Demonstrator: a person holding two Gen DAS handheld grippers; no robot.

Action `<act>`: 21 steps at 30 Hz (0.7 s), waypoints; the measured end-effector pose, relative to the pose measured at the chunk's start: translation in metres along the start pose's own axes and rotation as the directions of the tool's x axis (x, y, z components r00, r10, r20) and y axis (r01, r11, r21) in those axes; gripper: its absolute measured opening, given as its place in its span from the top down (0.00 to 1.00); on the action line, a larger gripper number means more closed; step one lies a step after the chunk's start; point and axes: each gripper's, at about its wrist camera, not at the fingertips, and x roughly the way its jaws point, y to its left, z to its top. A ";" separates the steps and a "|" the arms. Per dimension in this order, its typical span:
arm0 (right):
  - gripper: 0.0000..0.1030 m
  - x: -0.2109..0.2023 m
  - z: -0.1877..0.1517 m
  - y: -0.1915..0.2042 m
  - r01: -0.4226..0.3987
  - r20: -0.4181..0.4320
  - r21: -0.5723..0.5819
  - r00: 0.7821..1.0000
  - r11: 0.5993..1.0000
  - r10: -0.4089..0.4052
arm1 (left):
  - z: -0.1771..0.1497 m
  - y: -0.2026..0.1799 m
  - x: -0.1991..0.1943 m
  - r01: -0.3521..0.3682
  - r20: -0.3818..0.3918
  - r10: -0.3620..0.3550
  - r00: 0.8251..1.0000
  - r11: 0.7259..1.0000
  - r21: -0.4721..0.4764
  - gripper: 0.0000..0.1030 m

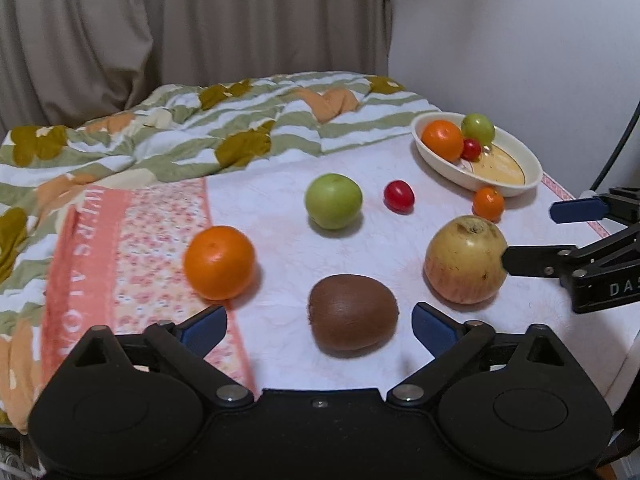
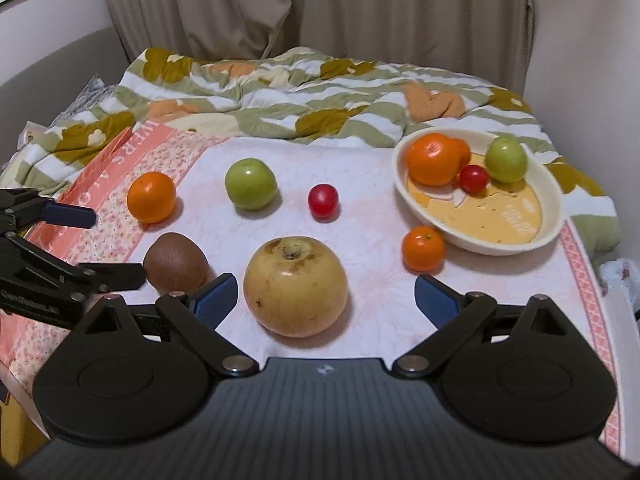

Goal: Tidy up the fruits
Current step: 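Grasp the brown kiwi with the left tool while the right tool grasps the large yellow apple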

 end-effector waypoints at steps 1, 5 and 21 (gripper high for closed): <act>0.00 0.004 0.000 0.000 -0.007 -0.005 -0.001 1.000 1.000 0.007 | 0.001 -0.002 0.005 0.004 -0.008 -0.004 1.000 1.000 0.002 0.06; 0.00 0.020 0.002 -0.001 -0.036 -0.038 -0.002 0.999 0.999 0.036 | 0.005 -0.011 0.027 0.013 -0.045 -0.012 0.999 1.000 0.009 0.11; 0.03 0.041 0.004 -0.003 -0.094 -0.083 -0.008 0.992 0.996 0.093 | 0.004 -0.019 0.047 0.026 -0.097 -0.023 0.995 0.999 0.024 0.34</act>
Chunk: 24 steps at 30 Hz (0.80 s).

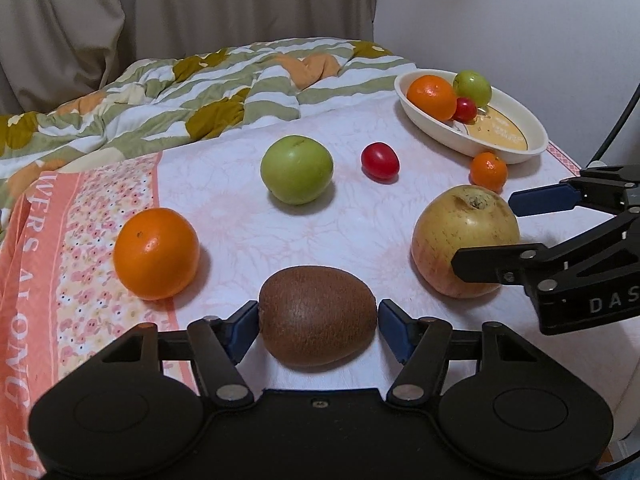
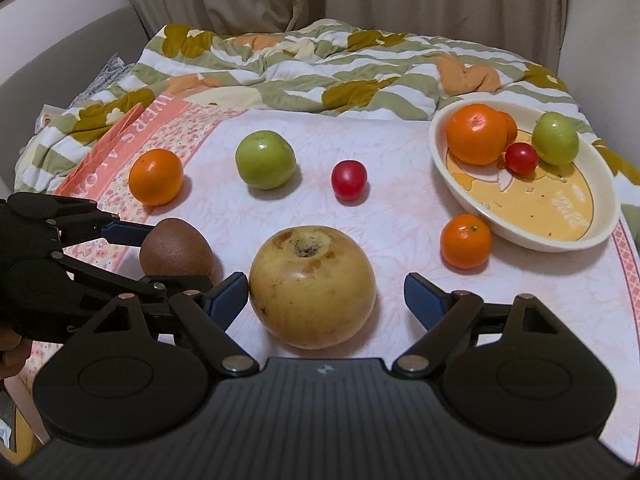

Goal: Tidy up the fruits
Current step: 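Grasp the brown kiwi with the left tool while the right tool grasps the large yellow apple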

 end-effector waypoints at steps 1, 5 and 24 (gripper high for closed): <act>0.03 0.002 0.000 0.001 -0.001 -0.004 -0.003 1.000 1.000 0.001 | -0.001 0.000 -0.001 -0.001 0.000 0.001 1.000 1.000 -0.001 0.34; 0.06 0.008 0.001 0.004 -0.013 -0.016 -0.015 1.000 1.000 0.013 | -0.004 0.002 -0.004 -0.014 -0.003 0.014 1.000 1.000 -0.015 0.34; 0.12 0.018 0.002 0.016 0.021 -0.034 -0.069 0.999 0.997 -0.023 | -0.016 0.012 -0.033 -0.043 0.034 0.047 0.998 0.994 -0.097 0.34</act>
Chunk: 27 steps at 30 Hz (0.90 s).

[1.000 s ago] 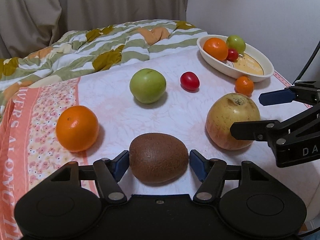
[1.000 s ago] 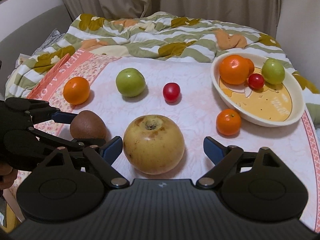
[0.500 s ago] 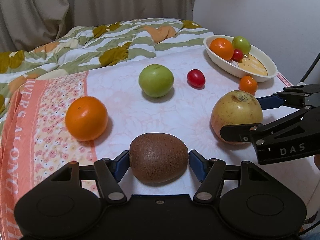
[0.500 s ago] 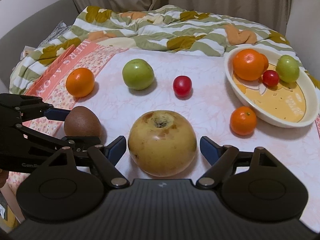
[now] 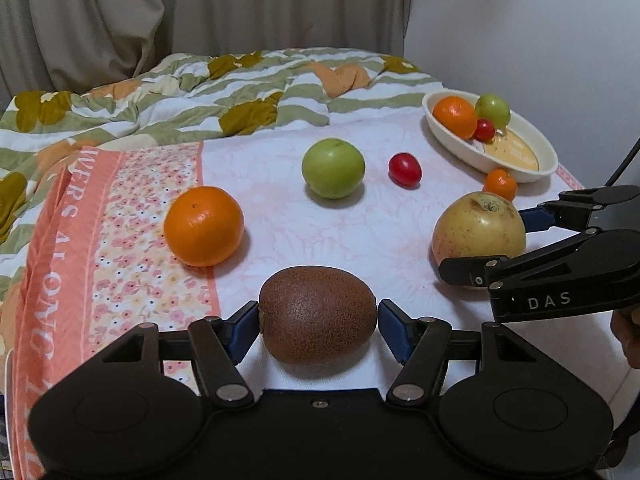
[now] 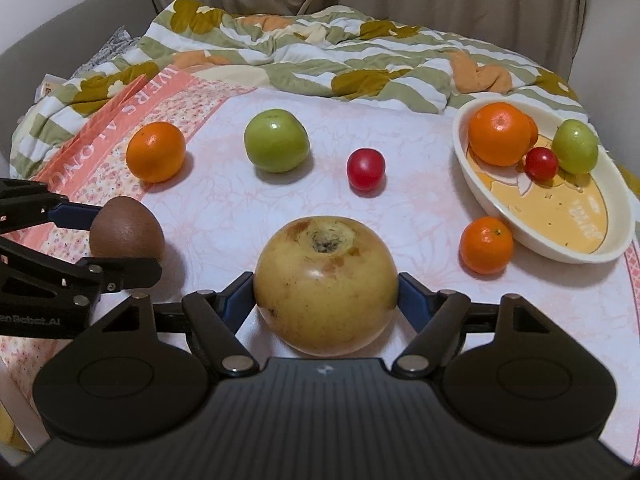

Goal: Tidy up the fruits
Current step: 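Grasp the brown kiwi with the left tool while the right tool grasps the large yellow apple, then carry the kiwi and yellow apple over the white bowl with both tools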

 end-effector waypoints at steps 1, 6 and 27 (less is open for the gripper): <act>0.12 -0.003 0.000 0.000 0.001 0.005 0.004 1.000 1.000 -0.001 | 0.000 0.000 -0.003 -0.002 0.007 0.002 1.000 1.000 -0.002 0.34; 0.12 -0.021 0.001 0.002 0.004 0.031 0.010 1.000 1.000 -0.005 | 0.002 -0.004 -0.021 -0.002 0.040 0.003 0.999 1.000 -0.016 0.34; 0.12 -0.146 -0.004 -0.039 0.126 0.156 0.175 0.976 0.977 -0.154 | 0.040 -0.050 -0.095 0.095 0.216 -0.098 0.972 0.995 0.023 0.34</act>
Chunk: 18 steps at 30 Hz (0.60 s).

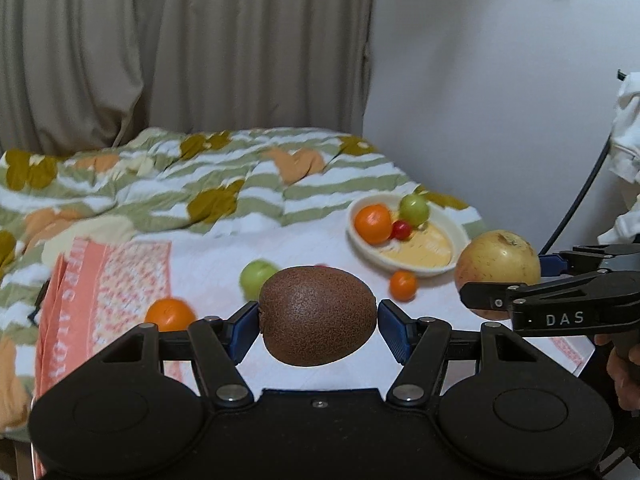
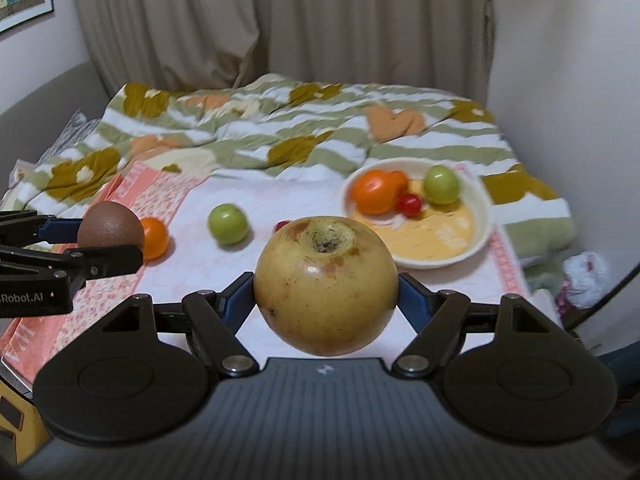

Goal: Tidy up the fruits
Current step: 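Carry the kiwi and yellow apple over the white bowl with both tools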

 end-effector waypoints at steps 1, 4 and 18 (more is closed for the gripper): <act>0.12 -0.004 0.001 -0.006 0.006 0.005 0.004 1.000 1.000 -0.006 | 0.004 -0.005 0.000 0.003 0.005 -0.003 1.000 1.000 0.003 0.34; 0.12 -0.011 0.007 -0.029 0.013 0.016 0.006 1.000 1.000 -0.013 | 0.014 -0.020 0.002 0.008 0.022 -0.008 1.000 1.000 0.002 0.34; 0.12 0.017 0.044 -0.133 -0.088 0.014 -0.061 0.996 0.994 0.089 | 0.055 -0.099 0.061 -0.061 0.023 0.063 0.998 0.994 -0.094 0.34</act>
